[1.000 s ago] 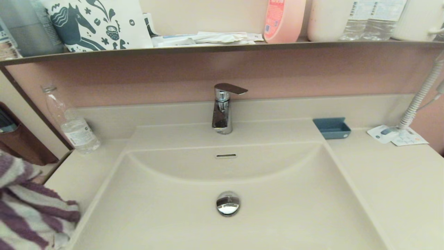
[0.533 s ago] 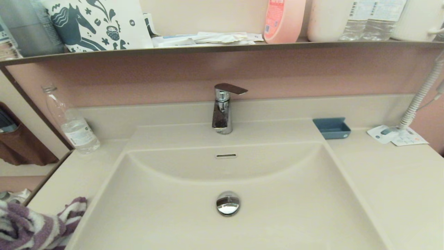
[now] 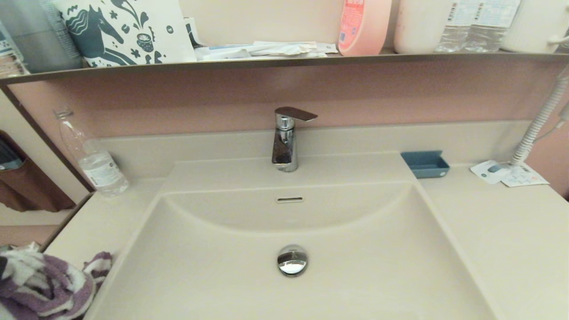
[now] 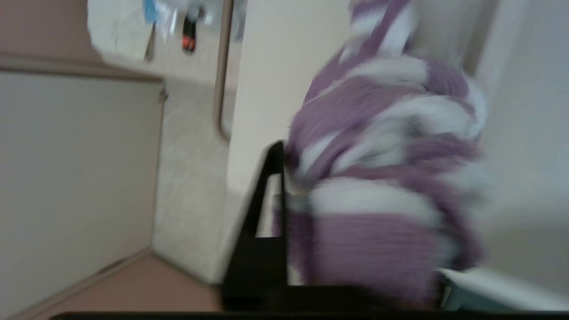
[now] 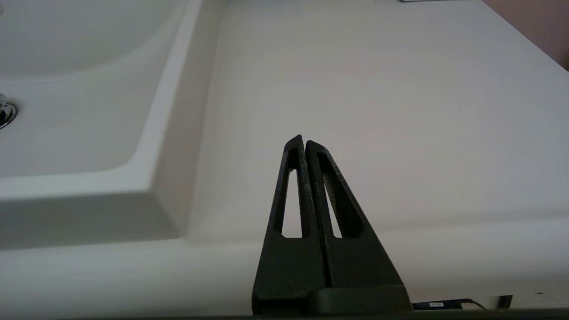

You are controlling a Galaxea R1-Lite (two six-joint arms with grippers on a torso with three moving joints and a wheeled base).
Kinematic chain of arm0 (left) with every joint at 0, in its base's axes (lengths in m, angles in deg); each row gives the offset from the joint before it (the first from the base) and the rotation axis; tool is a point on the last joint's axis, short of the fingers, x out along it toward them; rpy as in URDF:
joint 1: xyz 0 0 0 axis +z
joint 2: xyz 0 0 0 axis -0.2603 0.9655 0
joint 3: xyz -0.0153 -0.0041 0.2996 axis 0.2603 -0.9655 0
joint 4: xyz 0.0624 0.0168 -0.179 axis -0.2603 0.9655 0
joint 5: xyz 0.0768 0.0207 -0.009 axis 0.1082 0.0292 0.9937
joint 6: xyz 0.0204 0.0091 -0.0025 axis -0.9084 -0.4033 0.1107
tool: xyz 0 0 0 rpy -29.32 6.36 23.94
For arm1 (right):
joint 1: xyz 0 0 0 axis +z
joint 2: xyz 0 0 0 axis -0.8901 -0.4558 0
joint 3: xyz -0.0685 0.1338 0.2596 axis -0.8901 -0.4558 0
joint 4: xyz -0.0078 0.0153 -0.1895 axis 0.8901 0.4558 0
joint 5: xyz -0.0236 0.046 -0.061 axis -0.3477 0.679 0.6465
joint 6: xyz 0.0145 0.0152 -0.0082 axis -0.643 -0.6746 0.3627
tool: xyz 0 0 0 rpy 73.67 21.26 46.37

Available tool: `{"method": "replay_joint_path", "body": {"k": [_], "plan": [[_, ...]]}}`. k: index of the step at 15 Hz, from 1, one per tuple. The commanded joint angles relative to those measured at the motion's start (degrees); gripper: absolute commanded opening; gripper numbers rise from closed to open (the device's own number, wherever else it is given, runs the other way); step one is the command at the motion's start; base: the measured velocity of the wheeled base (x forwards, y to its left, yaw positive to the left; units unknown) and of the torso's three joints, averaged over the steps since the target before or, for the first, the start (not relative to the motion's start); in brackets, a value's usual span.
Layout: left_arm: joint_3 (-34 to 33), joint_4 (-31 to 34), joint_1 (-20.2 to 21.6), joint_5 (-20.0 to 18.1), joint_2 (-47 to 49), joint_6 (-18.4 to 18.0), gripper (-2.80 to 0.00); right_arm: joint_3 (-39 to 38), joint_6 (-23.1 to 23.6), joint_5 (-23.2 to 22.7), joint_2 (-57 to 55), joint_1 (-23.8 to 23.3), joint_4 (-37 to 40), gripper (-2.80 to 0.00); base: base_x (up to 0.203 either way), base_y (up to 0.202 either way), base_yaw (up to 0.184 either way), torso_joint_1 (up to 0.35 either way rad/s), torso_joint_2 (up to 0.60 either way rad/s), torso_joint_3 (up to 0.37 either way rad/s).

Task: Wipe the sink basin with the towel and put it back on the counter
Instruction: Wipe the sink

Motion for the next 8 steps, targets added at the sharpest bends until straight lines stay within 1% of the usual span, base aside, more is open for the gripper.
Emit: {"method": "replay_joint_path", "body": {"k": [1,3,4,6,7,8], "plan": [[0.0,-4.6,0.3,0.3,1.9,-0.9,0.0,0.0,0.0,0.0,0.0,0.0,0.0,-2.8,0.0,0.0,0.0,0.0,0.0,0.0],[0.2,-7.1,2.7,0.4,2.2,-4.8,0.0,0.0,0.0,0.0,0.0,0.0,0.0,-2.8,0.0,0.0,0.0,0.0,0.0,0.0],[0.1,-9.4,4.2,0.3,2.3,-6.9,0.0,0.0,0.0,0.0,0.0,0.0,0.0,-2.8,0.0,0.0,0.0,0.0,0.0,0.0],[-0.2,-10.8,6.7,0.1,2.3,-9.9,0.0,0.0,0.0,0.0,0.0,0.0,0.0,-2.8,0.0,0.0,0.0,0.0,0.0,0.0],[-0.3,-10.8,7.9,-2.3,2.6,-10.1,0.0,0.0,0.0,0.0,0.0,0.0,0.0,-2.8,0.0,0.0,0.0,0.0,0.0,0.0],[-0.3,-10.8,10.1,-6.8,2.8,-10.2,0.0,0.0,0.0,0.0,0.0,0.0,0.0,-2.8,0.0,0.0,0.0,0.0,0.0,0.0]]}}
